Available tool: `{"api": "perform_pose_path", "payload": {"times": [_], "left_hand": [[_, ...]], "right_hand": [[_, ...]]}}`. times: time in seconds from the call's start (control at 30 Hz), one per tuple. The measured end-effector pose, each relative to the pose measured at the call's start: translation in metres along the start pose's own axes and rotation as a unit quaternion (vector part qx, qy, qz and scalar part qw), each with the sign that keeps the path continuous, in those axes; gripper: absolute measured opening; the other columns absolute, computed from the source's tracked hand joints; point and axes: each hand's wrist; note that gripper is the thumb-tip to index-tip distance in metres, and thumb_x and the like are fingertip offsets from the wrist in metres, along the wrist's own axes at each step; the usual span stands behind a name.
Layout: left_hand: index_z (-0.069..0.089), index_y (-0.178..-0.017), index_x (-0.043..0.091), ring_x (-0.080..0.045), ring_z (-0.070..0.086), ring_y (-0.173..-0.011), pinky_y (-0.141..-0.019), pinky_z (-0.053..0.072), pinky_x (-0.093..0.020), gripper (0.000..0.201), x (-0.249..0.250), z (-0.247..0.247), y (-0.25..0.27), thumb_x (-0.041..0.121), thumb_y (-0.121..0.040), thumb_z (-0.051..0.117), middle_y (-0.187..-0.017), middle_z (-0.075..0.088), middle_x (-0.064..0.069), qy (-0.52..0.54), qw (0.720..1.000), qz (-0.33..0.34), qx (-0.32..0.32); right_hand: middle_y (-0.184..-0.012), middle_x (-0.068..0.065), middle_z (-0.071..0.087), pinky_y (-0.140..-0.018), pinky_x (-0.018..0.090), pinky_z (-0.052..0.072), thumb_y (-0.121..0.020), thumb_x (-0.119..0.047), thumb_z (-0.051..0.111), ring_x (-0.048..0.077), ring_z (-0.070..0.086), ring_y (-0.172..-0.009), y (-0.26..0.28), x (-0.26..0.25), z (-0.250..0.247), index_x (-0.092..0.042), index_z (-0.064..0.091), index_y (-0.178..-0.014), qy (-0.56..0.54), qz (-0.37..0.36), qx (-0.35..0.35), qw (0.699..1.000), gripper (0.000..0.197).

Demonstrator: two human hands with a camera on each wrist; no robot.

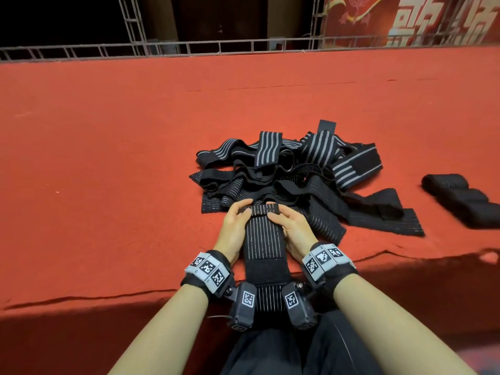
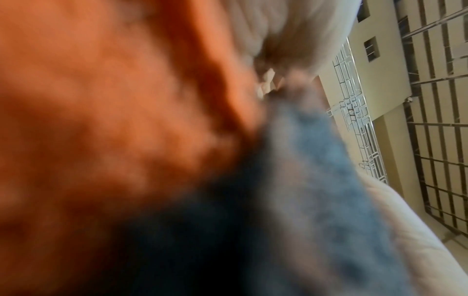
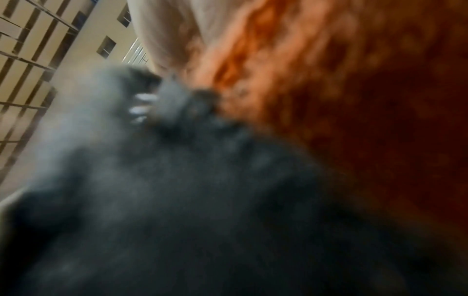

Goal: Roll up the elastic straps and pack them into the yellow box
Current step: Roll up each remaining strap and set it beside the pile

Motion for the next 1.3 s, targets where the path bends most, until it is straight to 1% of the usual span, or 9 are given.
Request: {"api": "perform_pose_path", "payload": {"times": [0.07,0.27,0.43,0.6,0.73,0.87,1.0,1.13,1.3], "left_hand": [[0.049,-0.127,0.013,-0.012,0.065,-0.089,-0.075,0.054,-0.023,0.026,-0.0011,-0.0012,-0.0004,0.010,-0.101,0.044,-0.107,0.066,-0.008,0.020,1.000,-0.012,0.000],[0.059,-0.113,0.005,-0.025,0.065,-0.102,-0.092,0.052,-0.037,0.020,-0.0040,-0.0014,-0.0011,0.011,-0.101,0.044,-0.111,0.068,-0.014,-0.023,0.999,0.022,-0.019],[0.059,-0.103,0.014,-0.012,0.066,-0.090,-0.079,0.054,-0.025,0.018,-0.0022,-0.0002,-0.0007,0.015,-0.102,0.041,-0.102,0.068,-0.006,-0.052,0.997,0.049,-0.020],[0.058,-0.107,0.012,-0.023,0.063,-0.096,-0.089,0.051,-0.039,0.019,-0.0017,-0.0010,0.0002,0.006,-0.100,0.041,-0.108,0.065,-0.017,-0.020,0.999,0.034,-0.034],[0.060,-0.094,0.012,-0.017,0.059,-0.082,-0.075,0.050,-0.032,0.031,0.0031,-0.0006,0.0011,-0.007,-0.093,0.035,-0.092,0.063,-0.007,0.006,1.000,0.001,-0.028],[0.062,-0.091,0.011,-0.013,0.058,-0.074,-0.063,0.047,-0.029,0.026,0.0051,-0.0016,0.0030,0.009,-0.097,0.037,-0.083,0.062,-0.002,0.049,0.998,-0.018,-0.044],[0.064,-0.089,0.014,-0.023,0.059,-0.091,-0.085,0.049,-0.043,0.015,0.0014,-0.0012,0.0027,0.007,-0.095,0.052,-0.092,0.064,-0.005,0.034,0.999,0.010,-0.037],[0.063,-0.114,0.015,-0.024,0.061,-0.108,-0.098,0.049,-0.042,0.030,-0.0026,-0.0037,0.0010,-0.003,-0.092,0.053,-0.113,0.066,-0.010,0.052,0.998,0.005,-0.033],[0.060,-0.120,0.001,-0.034,0.061,-0.113,-0.100,0.048,-0.044,0.027,-0.0032,-0.0026,0.0016,0.007,-0.093,0.057,-0.116,0.067,-0.019,0.066,0.997,-0.019,-0.036]], "right_hand": [[-0.111,0.014,0.070,-0.083,0.029,0.053,-0.095,-0.003,0.050,0.022,0.068,-0.100,0.0008,0.0012,0.0010,-0.002,0.063,-0.117,-0.003,-0.005,-0.009,1.000,0.025],[-0.113,0.021,0.067,-0.089,0.035,0.053,-0.097,-0.016,0.051,0.025,0.066,-0.100,0.0009,-0.0022,0.0039,0.003,0.065,-0.114,-0.021,-0.010,0.008,1.000,0.029],[-0.114,0.017,0.069,-0.086,0.029,0.056,-0.100,-0.013,0.047,0.023,0.067,-0.099,0.0026,-0.0018,0.0028,0.000,0.063,-0.117,0.005,-0.020,0.011,1.000,0.027],[-0.099,0.009,0.072,-0.075,0.026,0.056,-0.098,-0.005,0.044,0.015,0.069,-0.084,0.0021,-0.0036,-0.0014,-0.007,0.065,-0.112,-0.017,-0.006,-0.015,1.000,0.025],[-0.080,0.007,0.066,-0.057,0.023,0.051,-0.095,0.003,0.037,0.011,0.061,-0.062,0.0011,-0.0041,-0.0021,-0.009,0.065,-0.098,-0.029,0.009,0.015,0.999,0.031],[-0.082,0.008,0.063,-0.073,0.032,0.049,-0.092,-0.008,0.045,0.018,0.059,-0.072,0.0003,-0.0036,-0.0009,-0.009,0.068,-0.081,-0.097,0.018,0.023,0.995,0.025],[-0.097,0.008,0.067,-0.077,0.031,0.051,-0.096,-0.012,0.051,0.020,0.063,-0.089,-0.0014,0.0001,0.0003,-0.010,0.068,-0.096,-0.020,-0.007,0.028,0.999,0.017],[-0.116,0.015,0.067,-0.091,0.035,0.052,-0.097,-0.008,0.051,0.024,0.065,-0.105,-0.0052,0.0045,-0.0020,-0.008,0.058,-0.127,-0.014,-0.004,0.040,0.999,0.031],[-0.117,0.019,0.066,-0.095,0.035,0.051,-0.100,-0.007,0.045,0.023,0.064,-0.105,-0.0039,0.0054,-0.0026,-0.004,0.062,-0.116,-0.016,-0.012,0.025,0.999,0.024]]}}
Point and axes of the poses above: each hand's wrist, its own y-axis away from the middle knuckle, its own z-axis out of the palm, x = y × z
